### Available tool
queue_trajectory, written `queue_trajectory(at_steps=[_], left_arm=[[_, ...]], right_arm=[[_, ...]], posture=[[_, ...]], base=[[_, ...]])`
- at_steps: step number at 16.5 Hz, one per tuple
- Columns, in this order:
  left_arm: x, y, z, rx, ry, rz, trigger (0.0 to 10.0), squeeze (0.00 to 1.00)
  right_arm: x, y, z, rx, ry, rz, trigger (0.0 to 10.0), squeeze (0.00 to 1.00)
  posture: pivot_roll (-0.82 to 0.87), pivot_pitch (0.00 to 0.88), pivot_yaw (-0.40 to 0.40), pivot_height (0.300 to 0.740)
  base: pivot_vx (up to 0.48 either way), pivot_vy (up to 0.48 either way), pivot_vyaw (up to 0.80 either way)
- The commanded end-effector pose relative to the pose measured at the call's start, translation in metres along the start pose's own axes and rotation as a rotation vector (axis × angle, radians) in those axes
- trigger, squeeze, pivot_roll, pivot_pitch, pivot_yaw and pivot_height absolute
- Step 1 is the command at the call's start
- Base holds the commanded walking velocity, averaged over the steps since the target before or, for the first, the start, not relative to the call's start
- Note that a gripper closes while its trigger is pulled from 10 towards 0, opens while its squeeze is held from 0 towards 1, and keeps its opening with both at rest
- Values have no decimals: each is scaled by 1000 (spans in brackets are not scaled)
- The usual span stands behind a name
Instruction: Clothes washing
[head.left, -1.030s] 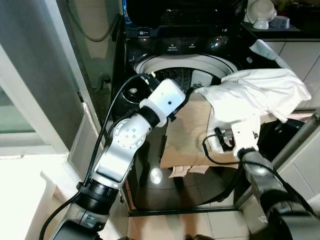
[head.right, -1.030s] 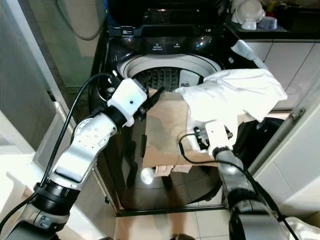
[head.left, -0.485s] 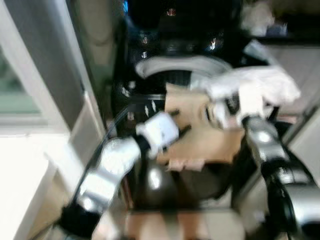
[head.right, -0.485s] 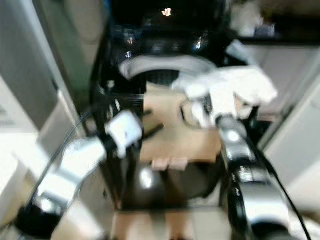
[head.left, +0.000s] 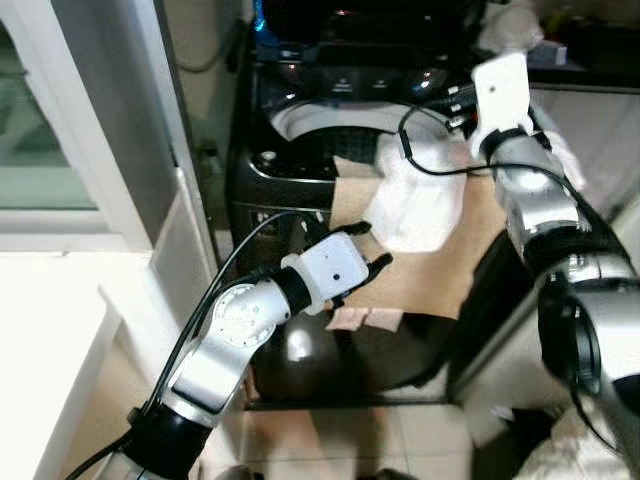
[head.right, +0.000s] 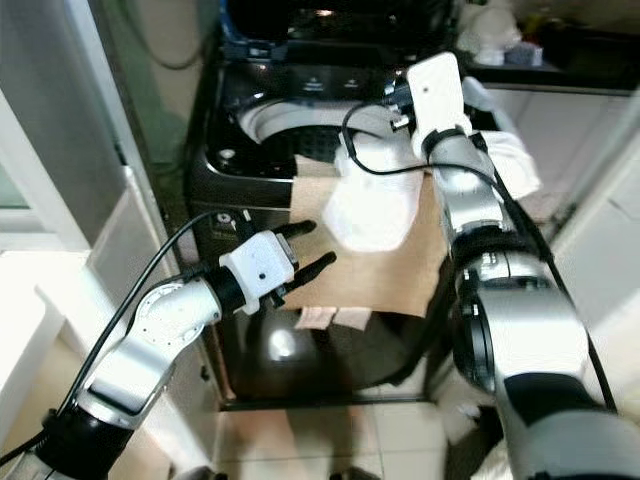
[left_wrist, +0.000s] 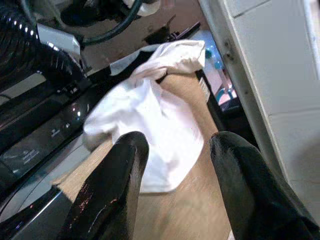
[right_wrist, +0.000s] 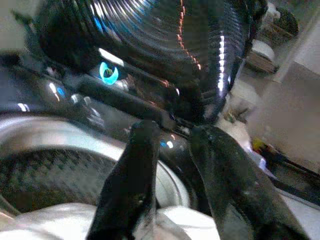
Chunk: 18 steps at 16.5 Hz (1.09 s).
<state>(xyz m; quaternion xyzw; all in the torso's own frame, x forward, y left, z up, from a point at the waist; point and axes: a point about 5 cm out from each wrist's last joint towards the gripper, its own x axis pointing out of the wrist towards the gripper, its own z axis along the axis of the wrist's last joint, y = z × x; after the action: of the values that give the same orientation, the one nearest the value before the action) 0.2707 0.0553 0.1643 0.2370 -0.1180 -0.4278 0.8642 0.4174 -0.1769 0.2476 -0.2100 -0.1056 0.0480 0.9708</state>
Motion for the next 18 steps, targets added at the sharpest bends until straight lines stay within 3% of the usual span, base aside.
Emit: queue_trajectory(at_steps=[1, 3, 4, 5, 7, 9, 11, 13, 14, 18], left_arm=[[2, -1, 5, 15, -5, 6, 10000, 0], [0, 0, 3, 19, 6, 17, 10000, 0], [-1, 1, 2, 24, 15, 32, 10000, 0], [-1, 2, 3, 25, 16, 40, 10000, 0], [-2, 6, 2, 17, 21, 78, 10000, 0], [0, 7, 1, 14, 22, 90, 10000, 0], [3, 10, 5, -13, -11, 135, 10000, 0], [3, 9, 3, -14, -14, 125, 10000, 0], [1, 9, 2, -16, -12, 123, 10000, 0], [-2, 8, 2, -13, -8, 125, 10000, 0]], right_arm=[[6, -4, 11, -34, 15, -15, 0, 0], [11, 0, 18, -72, 35, -8, 0, 0], [12, 0, 18, -68, 69, -35, 1686, 0], [13, -1, 18, -39, 72, -51, 10000, 0], [9, 3, 11, 45, 57, -68, 10000, 0], [-1, 12, -12, 133, 74, -78, 10000, 0], [-10, 35, -28, 186, 76, -1, 10000, 0], [-19, 47, -42, 224, 94, 46, 10000, 0], [-29, 49, -59, 240, 149, 35, 10000, 0], [-42, 49, -84, 274, 251, -10, 10000, 0]], posture=[[14, 0, -77, 740], [36, 0, -91, 740], [58, 0, -114, 740], [60, 0, -116, 740], [51, 0, -110, 740], [29, 0, -91, 740], [11, 0, -77, 740], [1, 0, -72, 740], [2, 0, -70, 740], [26, 0, -77, 740]], base=[[0, 0, 0], [0, 0, 0], [0, 0, 0], [0, 0, 0], [0, 0, 0], [0, 0, 0], [0, 0, 0], [0, 0, 0], [0, 0, 0], [0, 0, 0]])
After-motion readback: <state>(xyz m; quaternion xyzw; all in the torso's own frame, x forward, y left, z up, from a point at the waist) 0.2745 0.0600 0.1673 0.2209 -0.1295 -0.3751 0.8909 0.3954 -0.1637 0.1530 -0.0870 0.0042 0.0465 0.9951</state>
